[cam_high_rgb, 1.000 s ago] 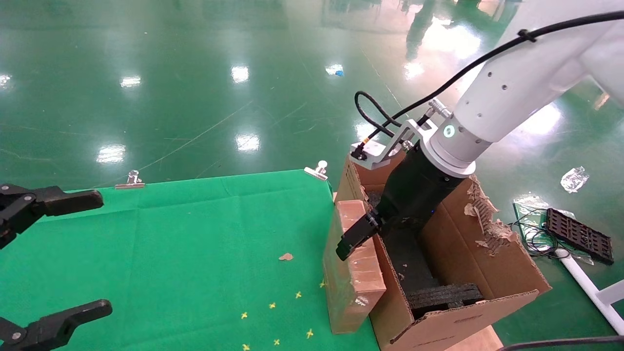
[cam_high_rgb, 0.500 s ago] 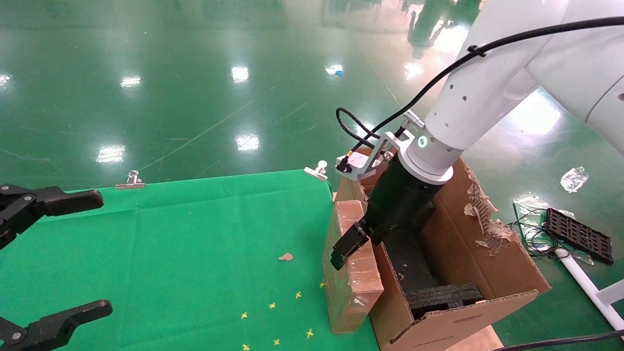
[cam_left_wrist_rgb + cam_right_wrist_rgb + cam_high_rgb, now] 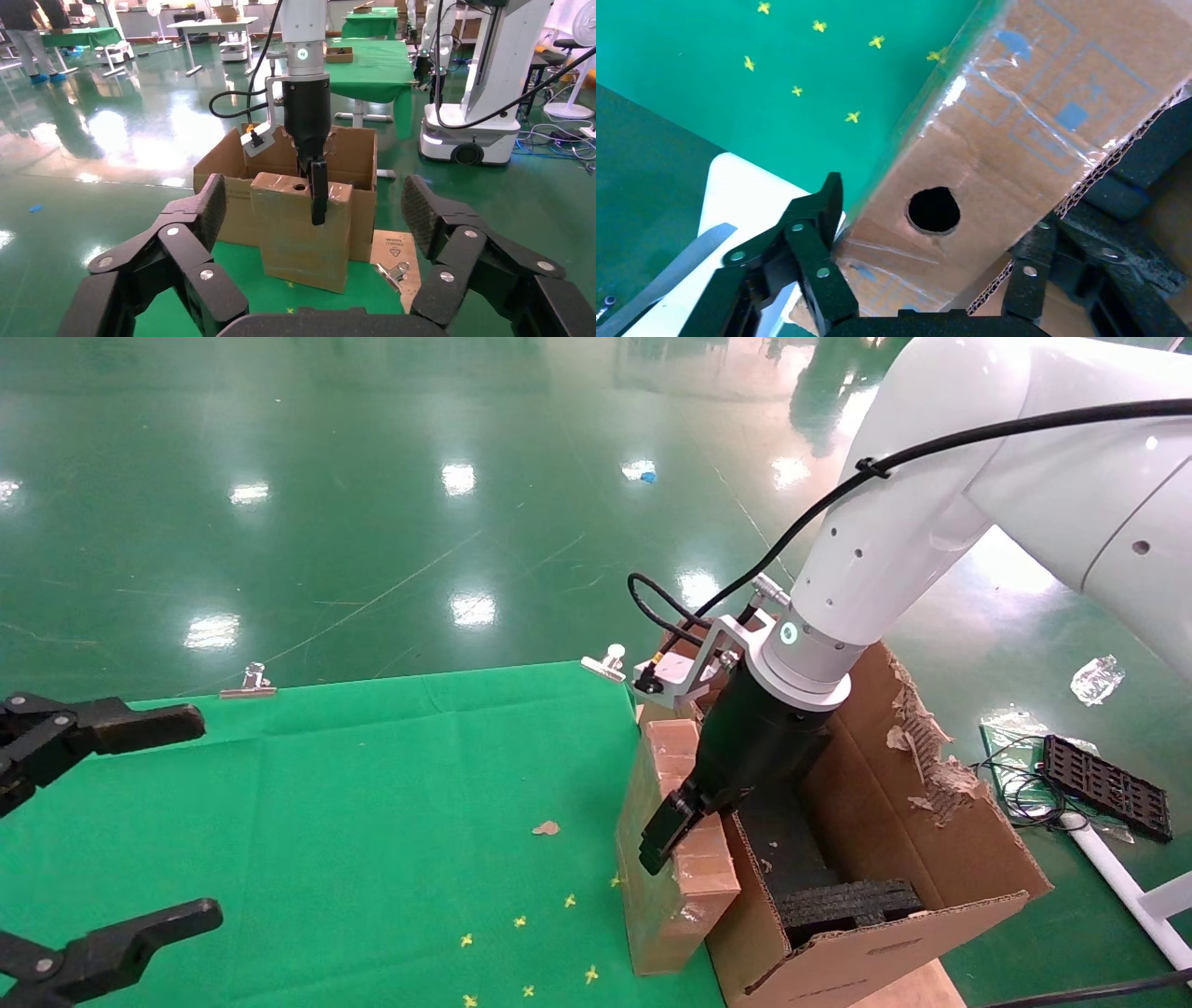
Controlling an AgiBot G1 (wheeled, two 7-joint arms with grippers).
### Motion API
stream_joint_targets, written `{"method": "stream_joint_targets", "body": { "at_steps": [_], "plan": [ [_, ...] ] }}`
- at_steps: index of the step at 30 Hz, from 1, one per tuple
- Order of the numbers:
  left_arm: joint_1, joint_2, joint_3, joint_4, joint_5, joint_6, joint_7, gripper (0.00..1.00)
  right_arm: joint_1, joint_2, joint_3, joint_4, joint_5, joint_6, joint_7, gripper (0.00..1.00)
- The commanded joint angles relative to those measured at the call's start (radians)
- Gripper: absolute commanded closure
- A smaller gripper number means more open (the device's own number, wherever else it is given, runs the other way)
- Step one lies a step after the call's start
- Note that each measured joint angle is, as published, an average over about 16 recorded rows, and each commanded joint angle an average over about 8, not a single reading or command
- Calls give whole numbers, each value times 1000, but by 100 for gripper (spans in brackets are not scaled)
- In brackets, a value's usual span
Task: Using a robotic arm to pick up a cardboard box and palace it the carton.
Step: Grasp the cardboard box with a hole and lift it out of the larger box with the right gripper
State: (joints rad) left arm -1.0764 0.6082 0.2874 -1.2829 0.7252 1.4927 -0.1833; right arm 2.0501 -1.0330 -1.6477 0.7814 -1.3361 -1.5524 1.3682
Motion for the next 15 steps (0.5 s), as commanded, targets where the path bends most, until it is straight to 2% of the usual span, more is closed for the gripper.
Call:
{"method": "stream_joint_targets", "body": {
  "at_steps": [1, 10, 15],
  "plan": [
    [0, 0, 0, 0, 0, 0, 0, 100, -2, -1, -4, 0, 1, 1, -1, 100],
    [0, 0, 1, 0, -1, 0, 0, 100, 15, 12, -11, 28, -15, 22, -25, 100],
    [0, 0, 1, 0, -1, 0, 1, 100, 54, 66, 17, 77, -1, 49, -73, 100]
  ]
}}
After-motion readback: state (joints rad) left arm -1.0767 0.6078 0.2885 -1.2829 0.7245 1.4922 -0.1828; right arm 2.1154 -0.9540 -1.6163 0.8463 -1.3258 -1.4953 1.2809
